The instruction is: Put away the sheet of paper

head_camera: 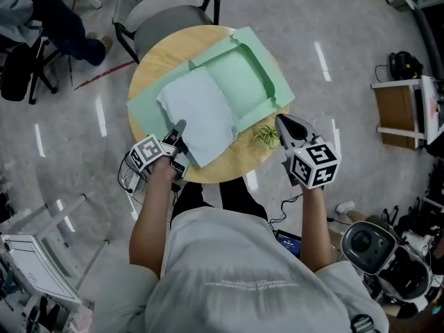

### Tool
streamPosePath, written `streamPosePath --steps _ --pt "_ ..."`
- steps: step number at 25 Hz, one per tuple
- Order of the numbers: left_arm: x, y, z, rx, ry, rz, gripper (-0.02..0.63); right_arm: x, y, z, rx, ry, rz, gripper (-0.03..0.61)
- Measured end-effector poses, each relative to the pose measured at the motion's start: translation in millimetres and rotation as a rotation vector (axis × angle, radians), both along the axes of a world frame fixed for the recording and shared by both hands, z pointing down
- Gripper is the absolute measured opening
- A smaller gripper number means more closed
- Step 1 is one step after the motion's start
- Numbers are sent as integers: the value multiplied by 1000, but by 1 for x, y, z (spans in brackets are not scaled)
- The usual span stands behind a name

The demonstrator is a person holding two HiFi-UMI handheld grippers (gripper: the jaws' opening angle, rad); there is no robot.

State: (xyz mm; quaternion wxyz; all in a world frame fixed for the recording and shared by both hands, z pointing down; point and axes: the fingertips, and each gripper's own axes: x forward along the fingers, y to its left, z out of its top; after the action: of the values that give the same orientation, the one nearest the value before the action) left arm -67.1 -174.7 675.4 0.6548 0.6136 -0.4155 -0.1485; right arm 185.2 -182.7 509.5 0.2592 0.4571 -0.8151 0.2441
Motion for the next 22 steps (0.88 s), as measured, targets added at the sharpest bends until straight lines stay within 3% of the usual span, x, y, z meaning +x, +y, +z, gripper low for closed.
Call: streamPosePath --steps 12,22 --pt "-12 -21 14 -37 -81 -94 18 13 -1 1 -5 -1 7 29" --pt "12 -39 15 -58 -66 -132 18 24 -23 -5 5 -2 -6 28"
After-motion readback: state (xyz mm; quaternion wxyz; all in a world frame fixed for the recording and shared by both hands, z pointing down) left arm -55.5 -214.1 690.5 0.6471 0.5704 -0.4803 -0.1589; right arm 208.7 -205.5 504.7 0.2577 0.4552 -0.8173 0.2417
